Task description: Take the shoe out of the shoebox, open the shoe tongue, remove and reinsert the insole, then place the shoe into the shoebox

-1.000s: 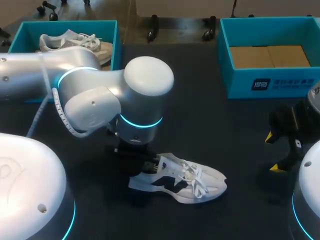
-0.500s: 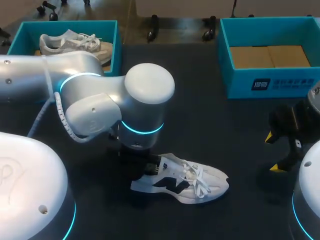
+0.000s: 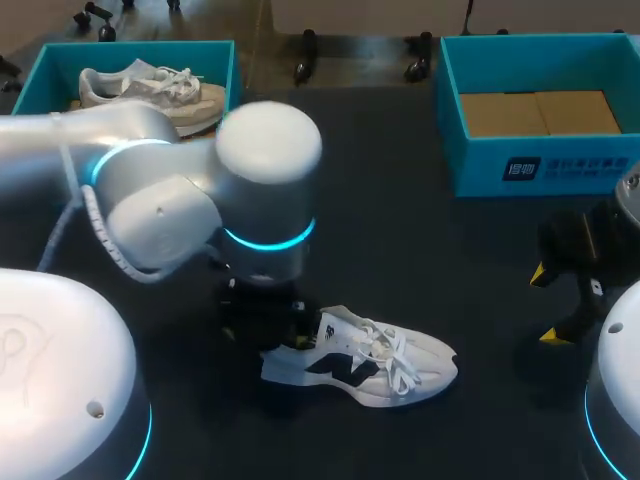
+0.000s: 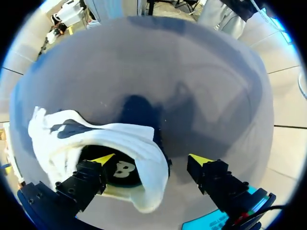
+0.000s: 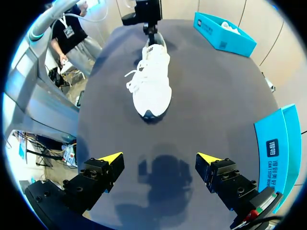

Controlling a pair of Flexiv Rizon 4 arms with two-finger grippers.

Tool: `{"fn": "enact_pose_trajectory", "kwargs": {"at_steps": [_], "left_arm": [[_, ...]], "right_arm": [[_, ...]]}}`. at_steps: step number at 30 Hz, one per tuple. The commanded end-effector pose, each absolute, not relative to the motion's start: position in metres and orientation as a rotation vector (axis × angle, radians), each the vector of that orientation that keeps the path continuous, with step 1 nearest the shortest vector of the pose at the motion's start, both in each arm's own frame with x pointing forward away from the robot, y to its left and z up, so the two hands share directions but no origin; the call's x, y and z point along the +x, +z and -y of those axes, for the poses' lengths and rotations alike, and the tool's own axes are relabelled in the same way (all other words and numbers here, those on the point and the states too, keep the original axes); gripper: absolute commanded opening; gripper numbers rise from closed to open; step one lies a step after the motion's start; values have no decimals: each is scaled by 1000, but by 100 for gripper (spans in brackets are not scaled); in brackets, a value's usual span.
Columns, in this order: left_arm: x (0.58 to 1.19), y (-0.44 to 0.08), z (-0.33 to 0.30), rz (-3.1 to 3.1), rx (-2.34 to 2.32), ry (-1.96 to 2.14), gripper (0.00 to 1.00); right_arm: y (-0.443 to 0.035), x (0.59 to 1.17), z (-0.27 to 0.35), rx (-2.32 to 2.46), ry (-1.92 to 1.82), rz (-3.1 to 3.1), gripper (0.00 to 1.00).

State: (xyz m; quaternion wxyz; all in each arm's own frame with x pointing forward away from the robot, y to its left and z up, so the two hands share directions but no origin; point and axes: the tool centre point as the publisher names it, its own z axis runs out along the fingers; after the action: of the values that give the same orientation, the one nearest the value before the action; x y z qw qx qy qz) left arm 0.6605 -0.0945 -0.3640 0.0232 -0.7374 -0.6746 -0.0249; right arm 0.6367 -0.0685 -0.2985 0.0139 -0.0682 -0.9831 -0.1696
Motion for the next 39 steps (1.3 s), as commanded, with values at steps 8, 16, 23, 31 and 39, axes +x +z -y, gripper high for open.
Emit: {"fn": "enact_pose_trajectory", "kwargs": {"at_steps": [8, 16, 23, 31, 39], "left_arm": [[659, -297, 41, 2357, -2111, 525, 100], [653, -298, 39, 2298, -1966, 495, 100], [653, -298, 39, 2298, -1966, 495, 100], [672, -310, 19, 2414, -1596, 806, 100], [685, -321, -17, 2484, -1133, 1157, 100]], "right_arm": [[-299, 636, 68, -212, -525, 3063, 100], [-299, 636, 68, -212, -525, 3063, 100], [-299, 636, 68, -212, -525, 3063, 100], [-299, 636, 68, -212, -525, 3063, 100], [-299, 636, 68, -212, -525, 3063, 100]]}}
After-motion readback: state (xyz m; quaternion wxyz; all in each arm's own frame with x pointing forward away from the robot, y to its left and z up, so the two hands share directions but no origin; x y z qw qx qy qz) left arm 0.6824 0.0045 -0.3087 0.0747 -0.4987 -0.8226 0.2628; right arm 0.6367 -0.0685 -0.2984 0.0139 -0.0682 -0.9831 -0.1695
